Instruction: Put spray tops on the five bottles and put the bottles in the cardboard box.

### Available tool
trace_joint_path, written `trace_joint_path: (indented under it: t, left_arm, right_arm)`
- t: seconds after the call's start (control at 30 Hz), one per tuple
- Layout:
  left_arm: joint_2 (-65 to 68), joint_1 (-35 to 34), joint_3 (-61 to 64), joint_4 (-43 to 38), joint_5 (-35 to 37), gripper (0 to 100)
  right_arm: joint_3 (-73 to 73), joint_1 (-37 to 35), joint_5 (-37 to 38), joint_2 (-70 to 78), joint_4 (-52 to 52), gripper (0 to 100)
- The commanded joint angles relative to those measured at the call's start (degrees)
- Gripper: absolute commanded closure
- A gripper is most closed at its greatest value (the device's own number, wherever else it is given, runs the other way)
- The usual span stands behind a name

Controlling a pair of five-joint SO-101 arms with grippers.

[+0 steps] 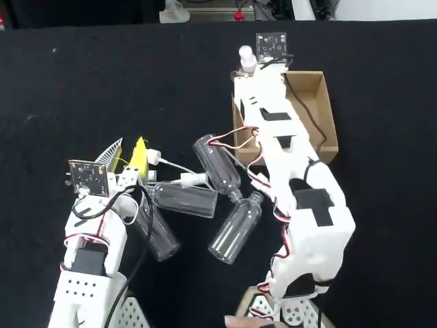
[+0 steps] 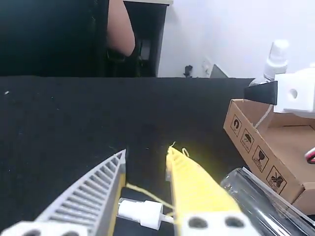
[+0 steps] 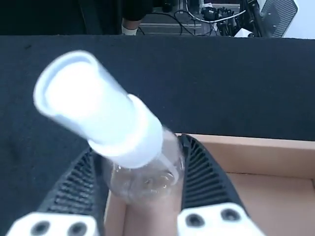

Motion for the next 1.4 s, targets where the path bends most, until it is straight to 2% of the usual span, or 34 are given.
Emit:
trace_joint_path:
  t: [0.0, 0.1, 0.43, 0.67, 1.03, 1.37]
  left_arm:
    - [0.1, -0.3, 1.4, 0.2, -0.4, 87]
    - [0.1, -0.3, 1.4, 0.2, -0.4, 87]
    - [0.1, -0.3, 1.4, 0.2, -0.4, 87]
    - [0.1, -0.3, 1.4, 0.2, -0.4, 87]
    - [0.1, -0.3, 1.4, 0.2, -0.4, 87]
    - [0.1, -0.3, 1.4, 0.2, -0.4, 87]
  right_arm:
    - [-2.3, -2.4, -0.6, 0.1, -0.9, 88.8]
    - [-2.2, -2.5, -0.6, 0.1, -0.9, 82.6]
    - [-2.2, -2.5, -0.6, 0.1, -0.8, 81.2]
    - [-4.8, -3.5, -0.5, 0.1, 5.4, 59.4]
    - [-6.3, -2.4, -0.5, -2.3, 8.5, 58.8]
    - [2.4, -2.2, -0.6, -13.6, 8.5, 58.8]
